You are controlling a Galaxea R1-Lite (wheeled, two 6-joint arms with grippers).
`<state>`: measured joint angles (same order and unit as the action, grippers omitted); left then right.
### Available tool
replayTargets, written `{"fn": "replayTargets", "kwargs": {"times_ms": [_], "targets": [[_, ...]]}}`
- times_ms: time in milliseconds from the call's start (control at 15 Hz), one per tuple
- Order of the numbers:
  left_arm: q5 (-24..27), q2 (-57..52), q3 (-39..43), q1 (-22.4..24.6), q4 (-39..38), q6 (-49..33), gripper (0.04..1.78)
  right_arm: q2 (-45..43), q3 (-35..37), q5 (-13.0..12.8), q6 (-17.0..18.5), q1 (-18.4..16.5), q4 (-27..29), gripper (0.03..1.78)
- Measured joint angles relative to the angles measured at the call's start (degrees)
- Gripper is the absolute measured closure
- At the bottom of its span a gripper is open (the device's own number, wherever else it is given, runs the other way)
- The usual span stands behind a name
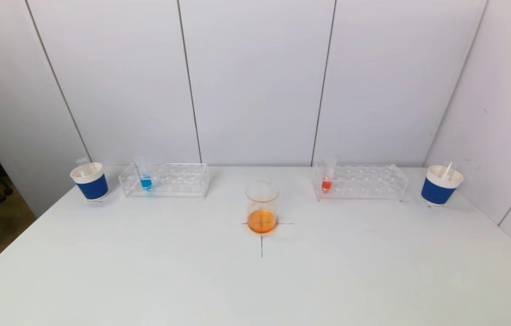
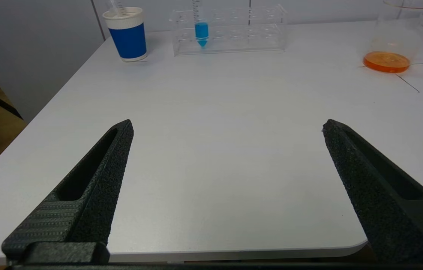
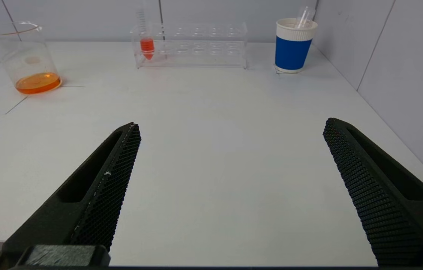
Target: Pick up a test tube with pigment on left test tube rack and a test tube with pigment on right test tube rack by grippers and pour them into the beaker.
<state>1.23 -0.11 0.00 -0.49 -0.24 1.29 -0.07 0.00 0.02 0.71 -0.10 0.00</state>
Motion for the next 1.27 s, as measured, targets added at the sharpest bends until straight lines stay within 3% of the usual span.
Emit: {"fn": "replayTargets", "kwargs": {"times_ms": [1267], "targets": [[0.0, 0.0, 0.0, 0.0, 0.0, 0.0, 0.06, 0.0, 0.0, -0.3, 0.7, 0.0, -0.1, 0.04]]}}
